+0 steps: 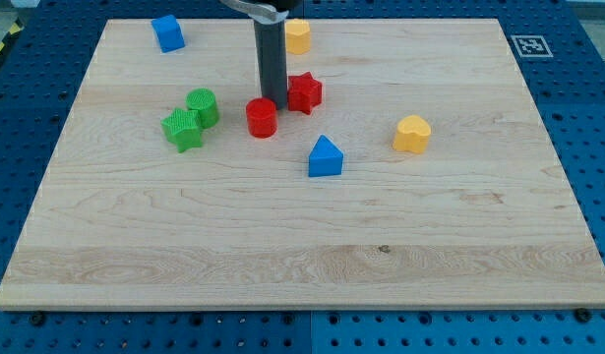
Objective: Push the red circle to towards the bottom center
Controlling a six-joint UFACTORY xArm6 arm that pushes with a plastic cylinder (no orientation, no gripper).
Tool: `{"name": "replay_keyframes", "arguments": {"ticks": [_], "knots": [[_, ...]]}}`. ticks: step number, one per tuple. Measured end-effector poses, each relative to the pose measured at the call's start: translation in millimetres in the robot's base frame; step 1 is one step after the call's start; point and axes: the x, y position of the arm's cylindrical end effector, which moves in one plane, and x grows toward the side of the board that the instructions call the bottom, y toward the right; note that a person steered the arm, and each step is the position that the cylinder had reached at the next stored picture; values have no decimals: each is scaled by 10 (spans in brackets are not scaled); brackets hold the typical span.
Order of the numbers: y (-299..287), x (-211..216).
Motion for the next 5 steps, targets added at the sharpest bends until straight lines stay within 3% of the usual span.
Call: {"name": "replay_keyframes", "arguments": {"ticks": [3, 5], "knots": [[-93, 5], [-32, 242]]}}
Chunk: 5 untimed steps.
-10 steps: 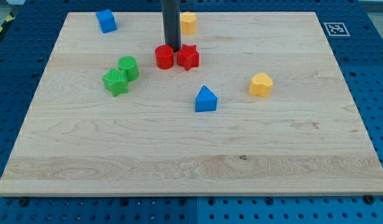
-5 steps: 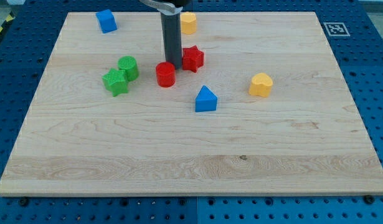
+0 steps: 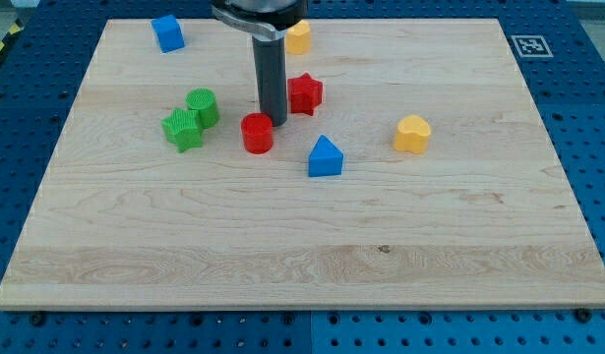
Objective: Push the red circle to towards the bottom center
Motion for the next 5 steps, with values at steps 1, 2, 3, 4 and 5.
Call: {"name": "replay_keyframes", "arguments": {"ticks": [1, 2, 3, 4, 5], "knots": [[0, 1], [-54, -125], [-453, -310], [-296, 75], [-28, 255]]}}
